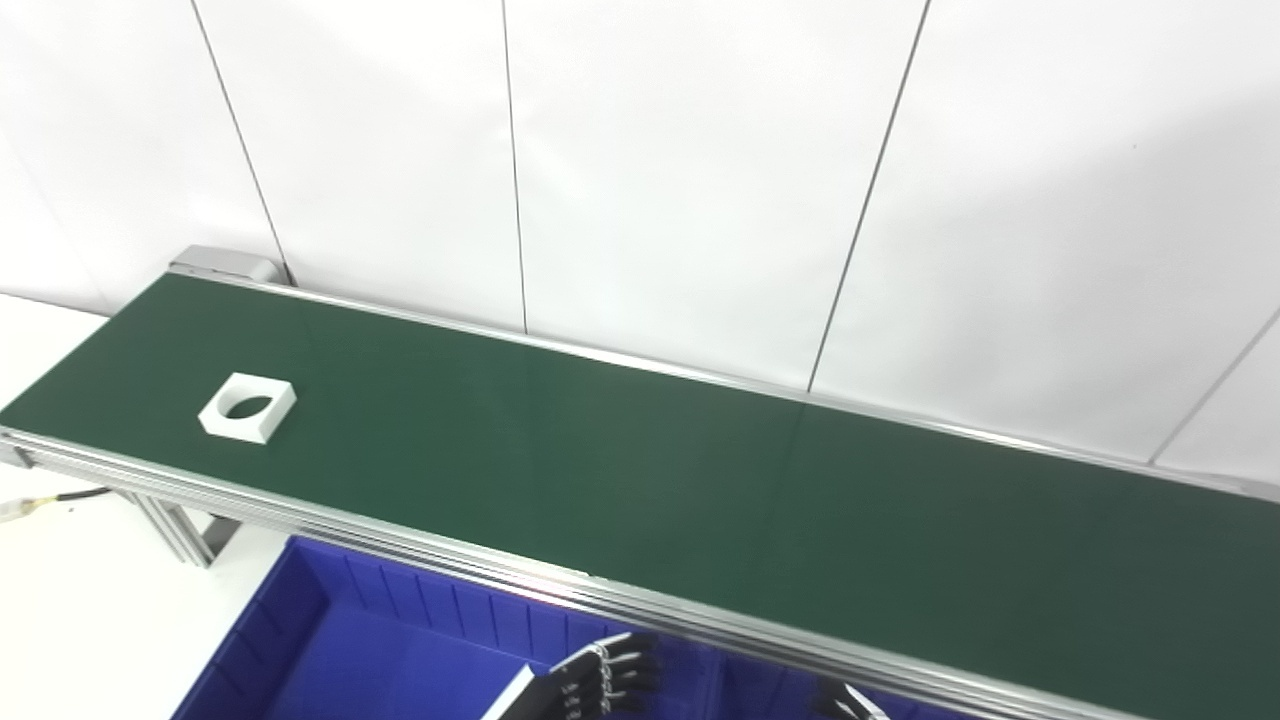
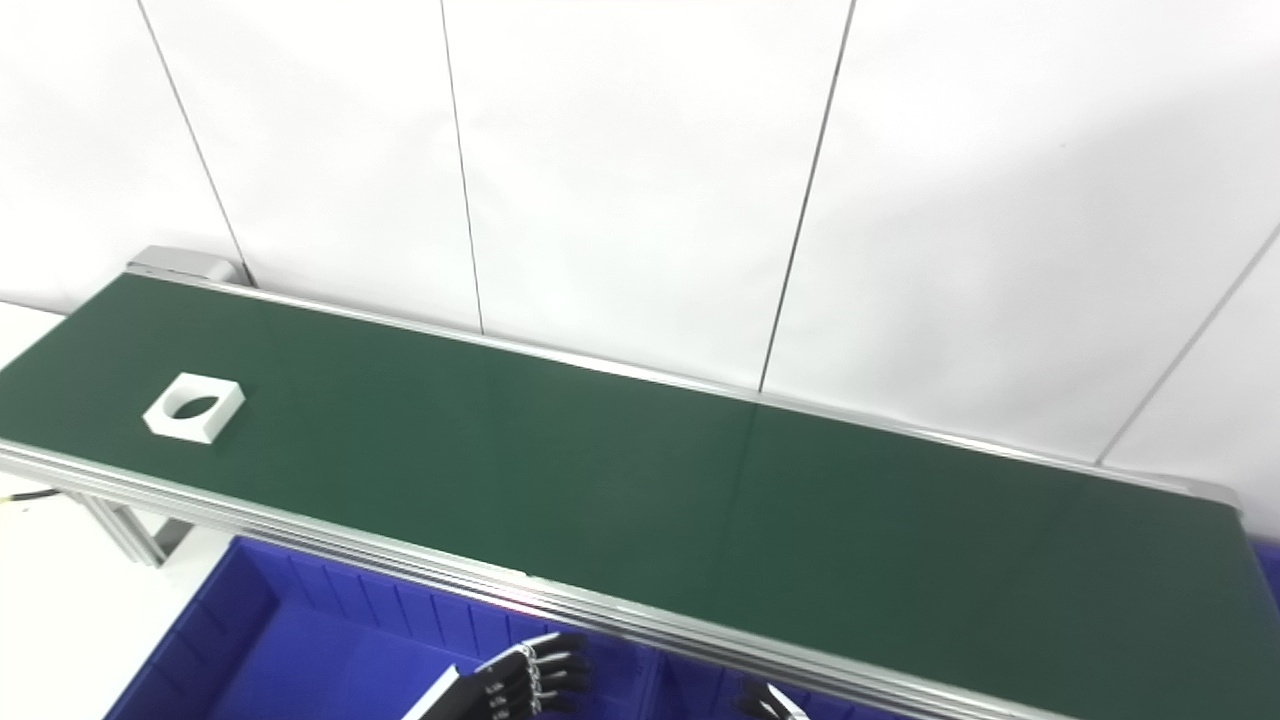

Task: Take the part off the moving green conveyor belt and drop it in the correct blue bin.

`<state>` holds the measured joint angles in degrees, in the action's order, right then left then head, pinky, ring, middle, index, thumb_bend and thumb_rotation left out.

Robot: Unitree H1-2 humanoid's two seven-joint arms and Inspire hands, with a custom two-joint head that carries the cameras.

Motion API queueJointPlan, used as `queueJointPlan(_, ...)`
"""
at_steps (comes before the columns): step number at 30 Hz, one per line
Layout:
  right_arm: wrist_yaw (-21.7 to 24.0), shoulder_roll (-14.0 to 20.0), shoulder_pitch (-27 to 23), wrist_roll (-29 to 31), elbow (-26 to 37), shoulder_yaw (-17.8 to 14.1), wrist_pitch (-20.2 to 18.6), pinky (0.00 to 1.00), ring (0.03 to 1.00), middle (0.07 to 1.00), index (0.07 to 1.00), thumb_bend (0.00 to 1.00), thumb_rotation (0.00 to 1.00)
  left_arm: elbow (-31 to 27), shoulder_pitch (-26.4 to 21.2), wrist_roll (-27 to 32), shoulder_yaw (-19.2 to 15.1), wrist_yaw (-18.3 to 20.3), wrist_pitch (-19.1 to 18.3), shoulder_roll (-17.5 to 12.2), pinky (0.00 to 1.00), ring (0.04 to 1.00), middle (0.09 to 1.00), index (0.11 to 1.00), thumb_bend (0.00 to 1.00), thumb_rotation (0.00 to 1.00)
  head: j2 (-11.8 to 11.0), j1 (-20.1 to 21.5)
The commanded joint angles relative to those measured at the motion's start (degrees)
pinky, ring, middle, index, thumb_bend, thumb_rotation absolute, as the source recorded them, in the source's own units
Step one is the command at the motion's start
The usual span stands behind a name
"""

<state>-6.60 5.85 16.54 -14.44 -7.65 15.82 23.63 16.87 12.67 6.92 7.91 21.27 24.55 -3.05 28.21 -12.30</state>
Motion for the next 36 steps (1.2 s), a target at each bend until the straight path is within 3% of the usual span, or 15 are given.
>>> queueJointPlan(1, -1.2, 0.3, -1.1, 0.6, 0.7, 0.5, 3.3, 0.62, 0.709, 0.777, 0.813, 0.44, 0.68, -0.7, -1.2, -0.4, -0.2, 0.2, 2.3, 0.7, 0.74, 0.778, 0.795, 0.832, 0.93, 0.44, 0.0, -0.3)
queueJointPlan(7, -2.1, 0.9, -1.8, 1.2, -0.5, 0.7, 3.3, 0.61, 0.700, 0.772, 0.808, 0.43, 0.67, 0.9, -2.0, -1.0, -0.2, 0.4, 2.3, 1.2, 0.74, 0.772, 0.793, 0.824, 0.93, 0.42, -1.5, -2.9)
queueJointPlan(14, -2.0, 2.0, -2.8, 2.2, -1.7, 0.7, 3.3, 0.61, 0.697, 0.781, 0.816, 0.39, 0.64, 2.3, -2.8, -1.6, -0.2, 0.7, 2.4, 2.0, 0.73, 0.762, 0.789, 0.824, 0.95, 0.41, -3.8, -9.0)
queueJointPlan(22, -1.4, 2.0, -2.8, 3.1, -1.7, 0.4, 3.2, 0.64, 0.726, 0.797, 0.839, 0.24, 0.59, 2.3, -2.7, -2.4, 0.0, -0.1, 2.3, 2.3, 0.73, 0.763, 0.784, 0.809, 0.96, 0.35, -4.0, -8.7)
queueJointPlan(27, -1.7, 2.0, -2.8, 2.4, -1.6, 0.6, 3.2, 0.63, 0.710, 0.783, 0.830, 0.23, 0.57, 2.0, -2.7, -2.6, 0.0, 0.0, 2.3, 2.1, 0.74, 0.768, 0.786, 0.810, 0.97, 0.36, -3.3, -7.8)
queueJointPlan(32, -2.4, 2.4, -2.7, 2.3, -1.4, 0.8, 3.3, 0.61, 0.696, 0.773, 0.829, 0.25, 0.57, 0.9, -2.1, -3.6, 0.6, -0.8, 2.3, 1.7, 0.74, 0.773, 0.784, 0.767, 0.92, 0.25, -2.9, -8.0)
queueJointPlan(36, -2.7, 2.6, -2.6, 2.2, -1.3, 1.0, 3.3, 0.61, 0.693, 0.775, 0.832, 0.26, 0.59, -0.7, -1.7, -4.1, 0.7, -1.3, 2.3, 1.4, 0.73, 0.772, 0.784, 0.756, 0.92, 0.27, -3.0, -8.5)
